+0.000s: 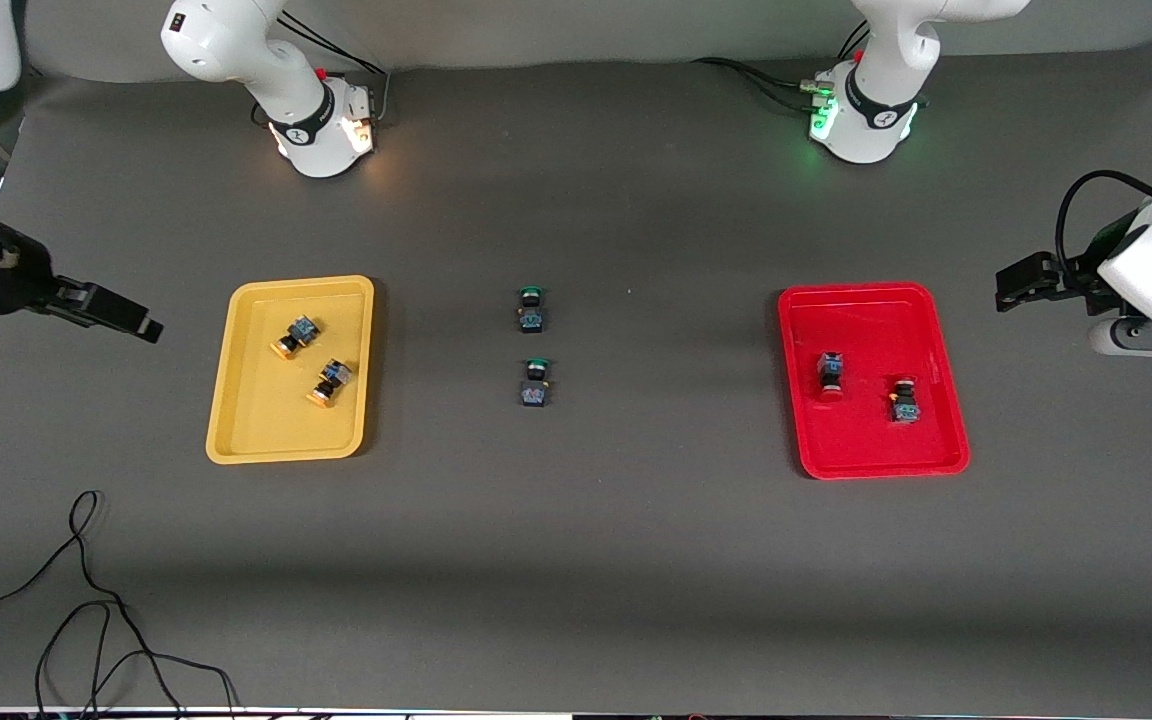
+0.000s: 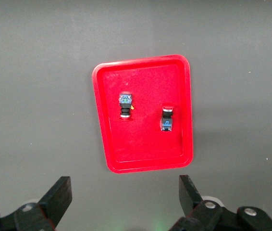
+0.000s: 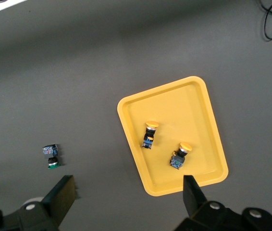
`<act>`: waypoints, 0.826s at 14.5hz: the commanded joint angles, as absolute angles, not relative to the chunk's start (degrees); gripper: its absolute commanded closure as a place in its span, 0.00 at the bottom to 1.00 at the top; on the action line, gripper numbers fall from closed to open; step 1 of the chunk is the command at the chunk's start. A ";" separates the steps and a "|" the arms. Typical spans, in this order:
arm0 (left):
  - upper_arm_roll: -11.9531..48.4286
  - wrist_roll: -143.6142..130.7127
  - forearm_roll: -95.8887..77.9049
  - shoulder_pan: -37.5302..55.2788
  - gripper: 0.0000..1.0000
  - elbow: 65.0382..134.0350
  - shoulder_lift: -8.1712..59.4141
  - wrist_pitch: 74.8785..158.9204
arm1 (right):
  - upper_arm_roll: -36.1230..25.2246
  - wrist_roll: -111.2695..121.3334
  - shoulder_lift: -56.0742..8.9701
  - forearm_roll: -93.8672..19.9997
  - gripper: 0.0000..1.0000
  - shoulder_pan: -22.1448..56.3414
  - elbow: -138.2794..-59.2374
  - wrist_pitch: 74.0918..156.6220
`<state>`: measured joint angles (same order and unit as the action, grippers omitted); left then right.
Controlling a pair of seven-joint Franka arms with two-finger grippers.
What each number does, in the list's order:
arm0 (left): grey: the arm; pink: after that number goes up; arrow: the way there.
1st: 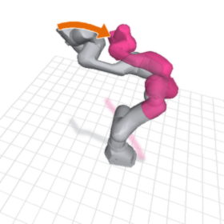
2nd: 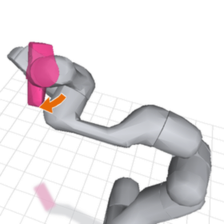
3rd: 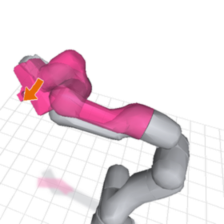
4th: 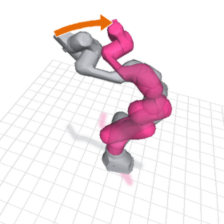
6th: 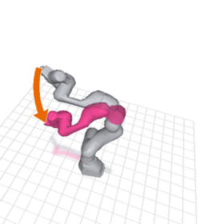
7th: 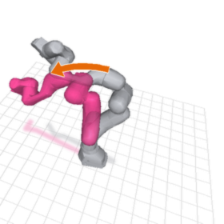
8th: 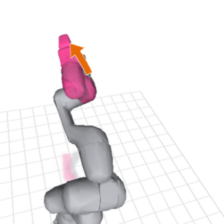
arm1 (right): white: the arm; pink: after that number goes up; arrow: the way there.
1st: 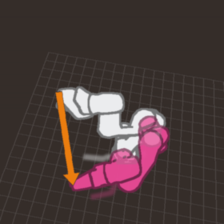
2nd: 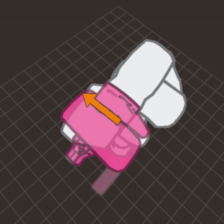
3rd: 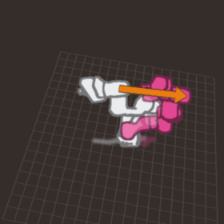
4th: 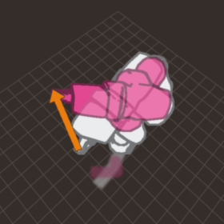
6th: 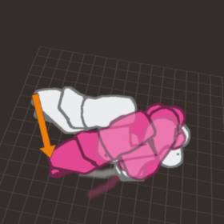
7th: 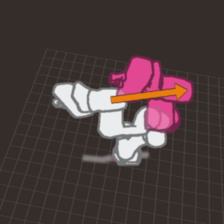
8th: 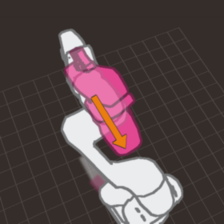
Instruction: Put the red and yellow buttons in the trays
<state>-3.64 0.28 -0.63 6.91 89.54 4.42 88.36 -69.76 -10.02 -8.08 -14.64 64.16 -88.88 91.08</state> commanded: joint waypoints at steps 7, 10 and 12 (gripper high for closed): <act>-3.87 0.97 -0.35 7.38 0.01 90.00 3.87 87.45 | -22.81 -7.21 -1.59 -4.22 0.00 21.41 -90.86 90.43; -3.87 0.97 -0.26 7.38 0.01 90.09 3.78 87.45 | -8.13 -7.21 3.32 -0.10 0.00 9.18 -97.36 93.94; -3.87 1.05 -0.35 7.38 0.01 90.09 3.87 87.54 | -1.44 -7.21 6.23 0.35 0.00 2.32 -101.85 96.58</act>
<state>-3.63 0.29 -0.63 6.95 89.65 4.48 88.23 -7.65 -7.17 0.54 -1.56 7.89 -94.56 93.02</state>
